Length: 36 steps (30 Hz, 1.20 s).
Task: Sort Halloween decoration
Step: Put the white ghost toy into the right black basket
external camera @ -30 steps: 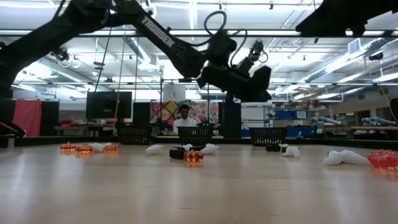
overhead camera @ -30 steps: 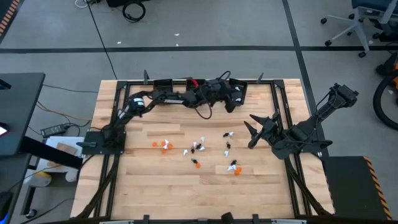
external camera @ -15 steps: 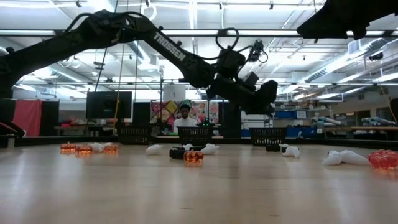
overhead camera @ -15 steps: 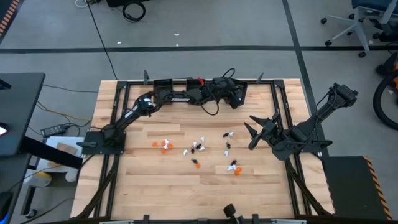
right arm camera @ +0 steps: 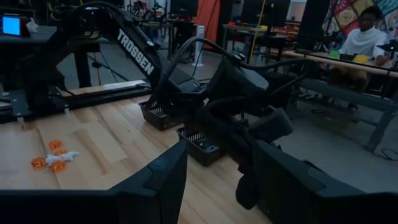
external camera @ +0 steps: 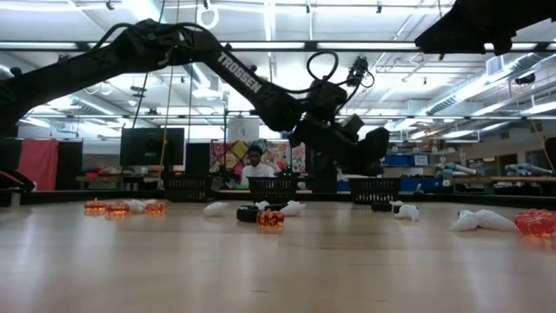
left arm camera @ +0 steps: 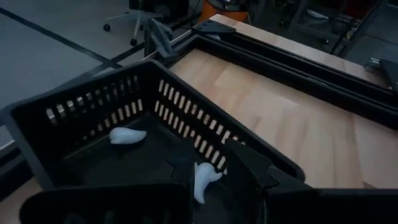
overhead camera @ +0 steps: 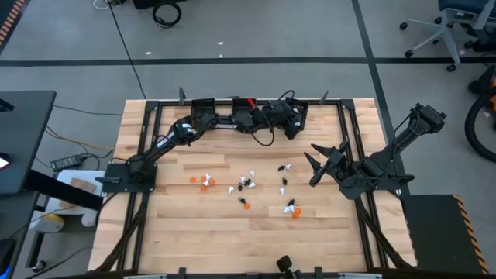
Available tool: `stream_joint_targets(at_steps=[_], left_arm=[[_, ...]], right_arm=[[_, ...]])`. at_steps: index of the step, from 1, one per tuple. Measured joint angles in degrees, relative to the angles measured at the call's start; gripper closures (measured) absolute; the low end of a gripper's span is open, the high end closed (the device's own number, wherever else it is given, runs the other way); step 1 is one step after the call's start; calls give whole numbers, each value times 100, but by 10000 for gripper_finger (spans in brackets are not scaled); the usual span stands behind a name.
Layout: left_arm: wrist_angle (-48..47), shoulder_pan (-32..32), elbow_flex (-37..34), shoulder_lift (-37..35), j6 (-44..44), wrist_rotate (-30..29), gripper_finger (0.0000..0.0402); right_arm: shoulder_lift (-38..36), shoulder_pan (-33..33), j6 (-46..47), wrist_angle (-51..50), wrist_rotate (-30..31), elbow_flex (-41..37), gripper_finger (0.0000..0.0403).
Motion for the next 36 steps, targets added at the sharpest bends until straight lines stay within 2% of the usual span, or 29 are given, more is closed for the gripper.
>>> stream_joint_targets(at_steps=[10,18,22,30,36], left_arm=[[28,-15,-2,0,125,-6,326],[59,-24,-4,0,125,-5,235],[201,-38,-7,-2,140,-8,208],[96,-81,-7,-11,150,2,205],[-7,-114,-9,-13,807,300,204]], right_arm=[[0,0,0,0,-4,0,214],[0,0,0,0,-20,0,214],[0,0,0,0,-20,0,214],[0,0,2,55,-24,0,214],[0,0,2,55,-31,0,214]])
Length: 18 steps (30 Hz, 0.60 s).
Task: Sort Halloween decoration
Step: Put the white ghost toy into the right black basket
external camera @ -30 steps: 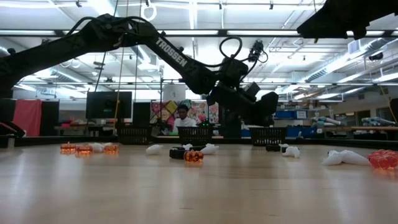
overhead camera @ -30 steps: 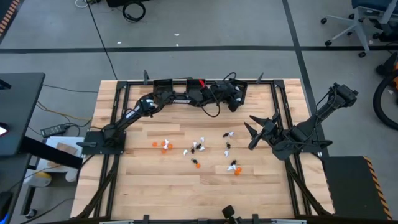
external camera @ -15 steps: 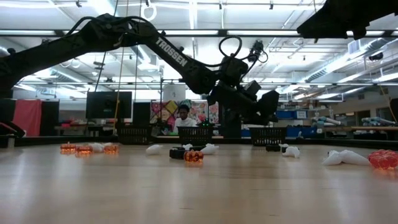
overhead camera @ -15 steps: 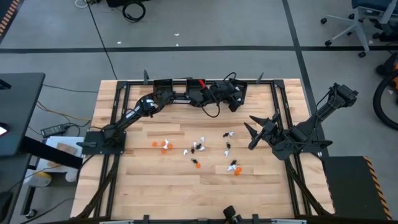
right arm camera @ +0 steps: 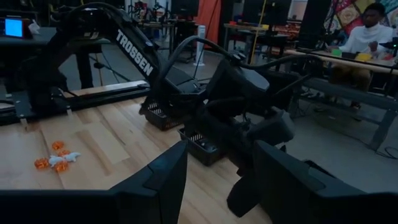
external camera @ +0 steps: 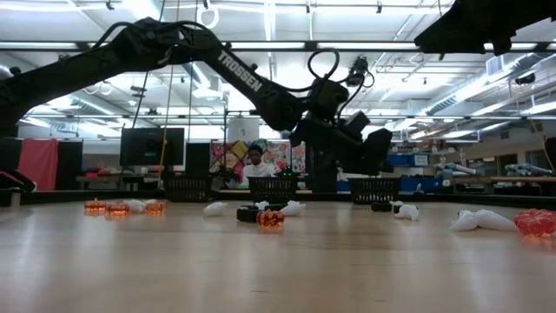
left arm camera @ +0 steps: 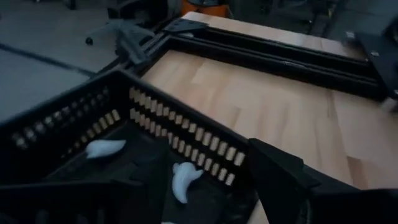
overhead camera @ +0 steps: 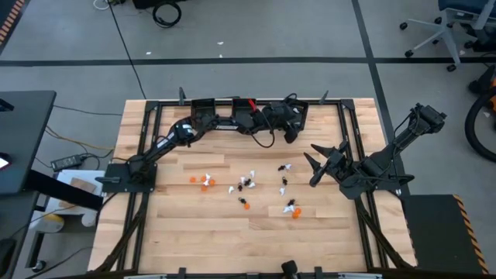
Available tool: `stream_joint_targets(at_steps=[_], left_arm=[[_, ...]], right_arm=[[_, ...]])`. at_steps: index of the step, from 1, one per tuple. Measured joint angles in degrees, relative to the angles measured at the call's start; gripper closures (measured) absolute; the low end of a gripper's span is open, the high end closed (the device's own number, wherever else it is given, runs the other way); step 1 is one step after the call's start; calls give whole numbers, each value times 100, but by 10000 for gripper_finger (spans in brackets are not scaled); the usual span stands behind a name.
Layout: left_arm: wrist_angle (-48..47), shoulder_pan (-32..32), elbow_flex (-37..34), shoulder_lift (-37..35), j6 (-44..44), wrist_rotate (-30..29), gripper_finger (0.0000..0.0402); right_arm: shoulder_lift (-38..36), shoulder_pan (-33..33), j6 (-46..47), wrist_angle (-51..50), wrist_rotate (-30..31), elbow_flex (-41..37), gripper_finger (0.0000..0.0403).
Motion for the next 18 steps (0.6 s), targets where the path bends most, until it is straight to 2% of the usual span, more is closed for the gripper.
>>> stream_joint_targets(at_steps=[4,7,14,18], left_arm=[[132,-82,-3,-39,1025,-38,205],[272,-172,1,-66,2156,-372,205],[411,-337,0,-66,2618,-637,205],[422,-435,0,-66,3708,-992,205]], right_arm=[[0,0,0,-4,-12,0,214],[0,0,-27,-4,-12,0,214],[0,0,-86,-7,-111,0,214],[0,0,-107,-9,-119,0,214]])
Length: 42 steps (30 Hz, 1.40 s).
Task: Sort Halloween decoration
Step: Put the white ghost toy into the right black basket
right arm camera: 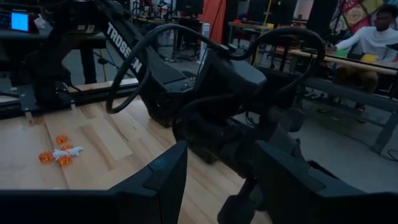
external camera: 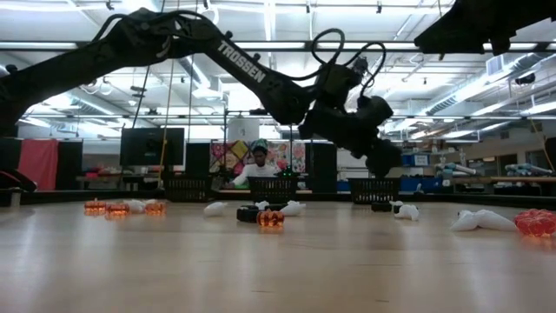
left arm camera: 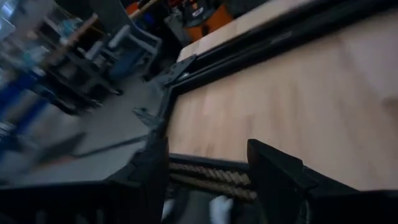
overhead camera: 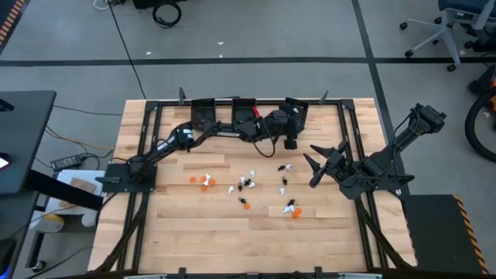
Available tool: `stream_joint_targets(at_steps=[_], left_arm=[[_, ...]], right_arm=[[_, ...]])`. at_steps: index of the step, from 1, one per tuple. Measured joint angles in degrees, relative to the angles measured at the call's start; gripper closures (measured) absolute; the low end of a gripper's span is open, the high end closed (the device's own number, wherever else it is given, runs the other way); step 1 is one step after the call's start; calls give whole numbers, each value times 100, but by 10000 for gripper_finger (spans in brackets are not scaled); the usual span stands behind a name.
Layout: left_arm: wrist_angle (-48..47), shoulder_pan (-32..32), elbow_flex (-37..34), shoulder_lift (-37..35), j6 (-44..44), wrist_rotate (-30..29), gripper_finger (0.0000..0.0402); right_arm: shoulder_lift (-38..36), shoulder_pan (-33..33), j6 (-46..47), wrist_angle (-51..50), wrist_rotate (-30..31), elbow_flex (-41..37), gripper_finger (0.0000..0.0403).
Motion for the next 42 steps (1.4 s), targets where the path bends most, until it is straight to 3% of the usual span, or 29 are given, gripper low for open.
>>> stream_joint_targets(at_steps=[6,14,16,22,29,34,39,42], left_arm=[[33,-99,0,2,1646,-476,205],[117,-108,0,2,1974,-866,205],[169,-112,0,2,1661,-914,205],[222,-129,0,-52,-1042,-1403,206],[1395,-564,-152,-80,-1153,-976,221],[2169,-840,-918,-375,-639,-1229,256],[3507,-1135,-2505,-993,349,-1869,284],[3817,-1441,-3299,-1414,920,-2118,287]], right_arm=[[0,0,-24,1,43,0,214],[0,0,-24,2,41,0,214],[0,0,-23,2,41,0,214],[0,17,-24,2,4,0,214],[0,168,-4,4,2,0,214],[-22,603,-128,163,335,0,214],[-26,1092,-545,568,851,0,214],[-26,1207,-621,614,1051,2,214]])
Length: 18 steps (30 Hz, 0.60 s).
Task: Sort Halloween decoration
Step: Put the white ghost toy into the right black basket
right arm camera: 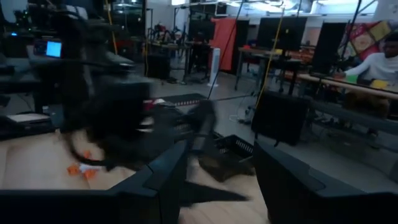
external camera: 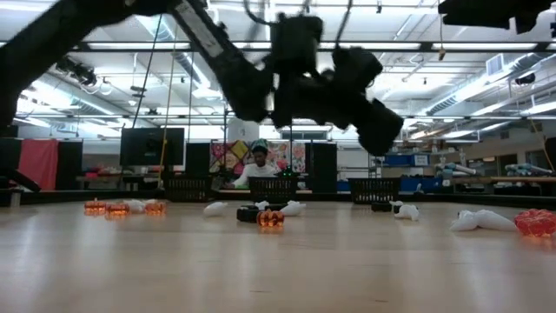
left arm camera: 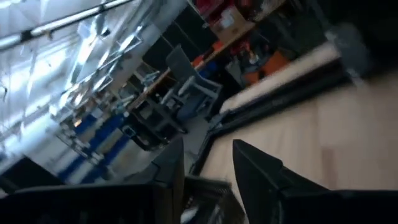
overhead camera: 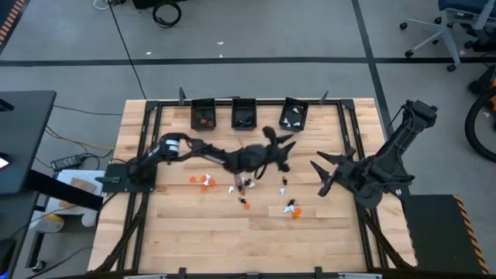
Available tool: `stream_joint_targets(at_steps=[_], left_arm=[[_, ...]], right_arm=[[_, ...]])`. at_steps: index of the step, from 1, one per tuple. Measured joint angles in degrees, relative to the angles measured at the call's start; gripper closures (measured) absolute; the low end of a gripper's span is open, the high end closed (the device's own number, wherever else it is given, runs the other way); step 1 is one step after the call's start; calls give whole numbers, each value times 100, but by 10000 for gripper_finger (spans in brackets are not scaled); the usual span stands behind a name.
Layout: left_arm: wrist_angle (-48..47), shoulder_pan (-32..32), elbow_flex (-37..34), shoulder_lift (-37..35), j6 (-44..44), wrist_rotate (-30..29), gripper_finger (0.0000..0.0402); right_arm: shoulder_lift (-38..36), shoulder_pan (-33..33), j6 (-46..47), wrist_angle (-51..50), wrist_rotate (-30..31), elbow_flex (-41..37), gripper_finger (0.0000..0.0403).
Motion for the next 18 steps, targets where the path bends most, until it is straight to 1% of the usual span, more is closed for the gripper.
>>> stream_joint_targets(at_steps=[2,4,7,9,12,15,17,18], left_arm=[[-7,-249,-378,-224,400,-225,287],[-36,-529,-665,-333,988,-421,288],[-57,-965,-1015,-380,2005,-755,288],[38,-1213,-1262,-387,2418,-848,288],[463,-1469,-1749,-392,2526,-969,288],[1408,-1701,-2425,-617,2467,-1197,288],[2067,-1829,-2903,-901,2172,-1254,288],[2210,-1885,-3134,-1076,1918,-1279,288]], right_arm=[[0,12,-4,11,45,0,214],[0,12,-3,46,41,0,214],[0,10,19,68,39,0,214],[0,10,25,104,33,0,214],[23,10,34,142,16,0,214],[77,10,37,174,4,0,214],[114,10,37,186,4,0,214],[120,0,37,200,0,0,214]])
